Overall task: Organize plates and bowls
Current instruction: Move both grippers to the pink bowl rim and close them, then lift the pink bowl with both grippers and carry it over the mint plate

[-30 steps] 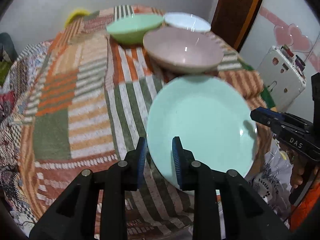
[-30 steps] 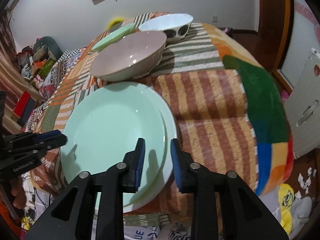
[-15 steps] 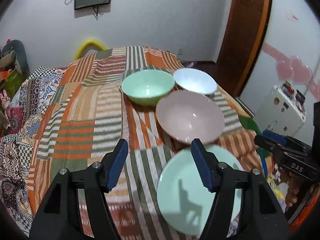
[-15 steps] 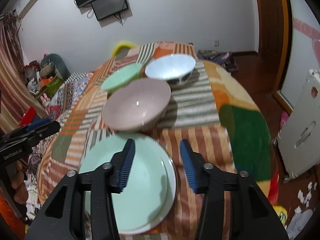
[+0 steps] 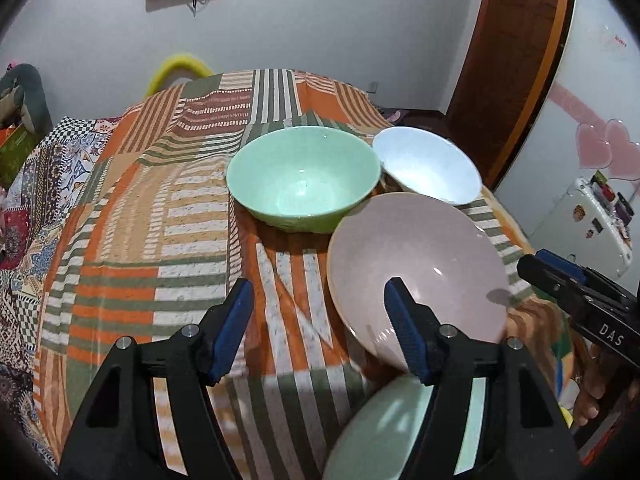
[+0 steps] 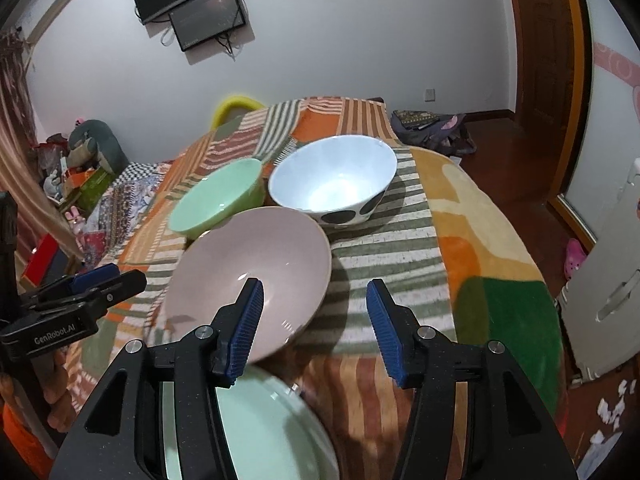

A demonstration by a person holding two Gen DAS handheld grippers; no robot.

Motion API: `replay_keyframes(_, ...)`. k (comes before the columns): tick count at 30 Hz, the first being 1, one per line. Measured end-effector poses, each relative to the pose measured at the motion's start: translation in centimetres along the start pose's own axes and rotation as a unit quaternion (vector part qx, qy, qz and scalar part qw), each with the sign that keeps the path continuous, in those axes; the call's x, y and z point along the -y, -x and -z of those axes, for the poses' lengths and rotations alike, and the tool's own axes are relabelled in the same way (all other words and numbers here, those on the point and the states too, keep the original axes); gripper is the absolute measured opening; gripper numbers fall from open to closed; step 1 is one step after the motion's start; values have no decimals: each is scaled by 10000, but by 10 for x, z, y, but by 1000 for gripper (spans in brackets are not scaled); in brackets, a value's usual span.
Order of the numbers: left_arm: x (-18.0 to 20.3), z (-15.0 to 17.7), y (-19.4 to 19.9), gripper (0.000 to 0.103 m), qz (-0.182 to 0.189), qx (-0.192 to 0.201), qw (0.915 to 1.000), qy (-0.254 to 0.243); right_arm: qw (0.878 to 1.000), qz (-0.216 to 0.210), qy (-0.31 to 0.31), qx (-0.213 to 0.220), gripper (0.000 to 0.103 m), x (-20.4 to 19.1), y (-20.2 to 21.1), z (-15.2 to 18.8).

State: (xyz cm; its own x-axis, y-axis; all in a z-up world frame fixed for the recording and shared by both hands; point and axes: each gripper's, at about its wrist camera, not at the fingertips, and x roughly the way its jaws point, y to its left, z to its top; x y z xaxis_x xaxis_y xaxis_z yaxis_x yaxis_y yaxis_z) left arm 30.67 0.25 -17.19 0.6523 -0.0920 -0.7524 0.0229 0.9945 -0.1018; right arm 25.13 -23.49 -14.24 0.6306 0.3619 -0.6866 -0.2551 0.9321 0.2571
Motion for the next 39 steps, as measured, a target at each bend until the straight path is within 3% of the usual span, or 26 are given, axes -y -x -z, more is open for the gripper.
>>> replay_keyframes(4, -1, -3, -22, 63, 42, -75, 10000, 27, 9998, -41, -93, -148, 50, 6, -20, -3)
replay_keyframes(6, -3, -3, -32, 48, 144, -182, 9997, 65, 9997, -56, -102, -220, 50, 7, -26, -2)
replay_keyframes(10, -6, -1, -46, 32, 285, -341, 9990, 97, 9985, -317, -195, -414, 49, 8, -38, 2)
replay_keyframes(17, 3, 2, -49, 11, 577, -353, 9977, -25, 9954, -554, -478, -614, 18, 16, -46, 6)
replay_keyframes(28, 8, 2, -24, 11, 717, -301, 9970, 44, 9969, -369, -390, -580, 15, 8, -25, 5)
replay_keyframes(39, 8, 10, 45, 11, 720, 120, 9973, -23, 9989, -347, -181, -269, 16, -13, 21, 1)
